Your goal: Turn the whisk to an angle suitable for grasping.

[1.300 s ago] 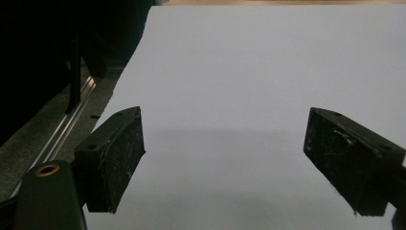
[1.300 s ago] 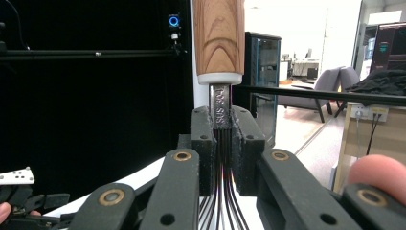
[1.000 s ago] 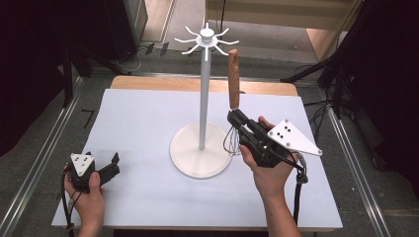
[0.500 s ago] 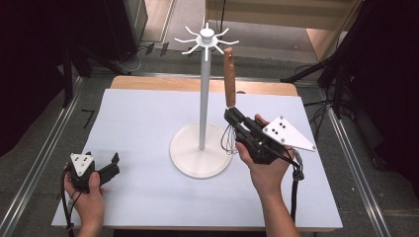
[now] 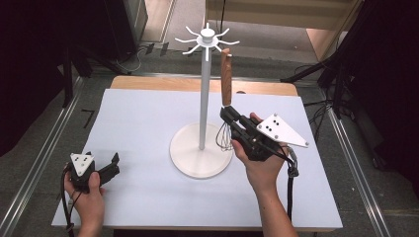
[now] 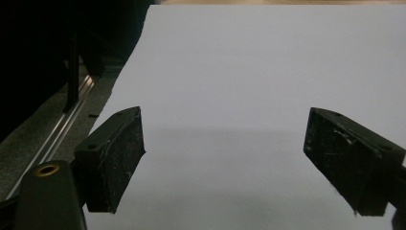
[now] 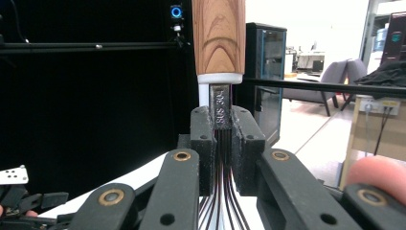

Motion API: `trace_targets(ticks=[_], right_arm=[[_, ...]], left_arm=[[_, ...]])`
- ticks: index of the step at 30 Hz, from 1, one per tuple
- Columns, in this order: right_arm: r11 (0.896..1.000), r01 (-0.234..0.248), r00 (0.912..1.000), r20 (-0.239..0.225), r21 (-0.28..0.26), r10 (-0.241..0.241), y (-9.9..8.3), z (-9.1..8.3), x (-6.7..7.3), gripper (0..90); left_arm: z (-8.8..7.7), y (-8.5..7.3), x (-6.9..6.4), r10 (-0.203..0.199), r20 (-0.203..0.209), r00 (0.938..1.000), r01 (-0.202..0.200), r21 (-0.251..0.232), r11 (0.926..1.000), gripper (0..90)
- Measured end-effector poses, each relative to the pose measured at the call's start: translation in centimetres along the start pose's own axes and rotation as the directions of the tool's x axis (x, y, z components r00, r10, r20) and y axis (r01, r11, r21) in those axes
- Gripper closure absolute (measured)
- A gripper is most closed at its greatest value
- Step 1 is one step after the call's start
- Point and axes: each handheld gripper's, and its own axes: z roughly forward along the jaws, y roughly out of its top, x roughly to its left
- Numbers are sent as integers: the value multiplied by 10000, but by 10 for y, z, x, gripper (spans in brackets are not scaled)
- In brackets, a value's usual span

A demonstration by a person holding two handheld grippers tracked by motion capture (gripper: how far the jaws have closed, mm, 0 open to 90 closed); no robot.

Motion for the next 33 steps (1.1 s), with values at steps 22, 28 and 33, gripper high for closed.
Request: trace_targets(ticks=[22, 28, 33], right_arm=[[9947, -336, 9958, 877, 968, 251, -16, -8, -15, 434], [9910, -344, 9879, 1546, 1295, 141, -26, -17, -26, 303], [9897, -399, 9837, 1793, 1372, 148, -35, -26, -35, 249]], left_arm=[[0, 0, 0, 28, 2, 10000, -28, 15, 10000, 147], [0, 0, -1, 50, 4, 10000, -50, 19, 10000, 147], [0, 0, -1, 61, -6, 10000, -61, 26, 10000, 148]])
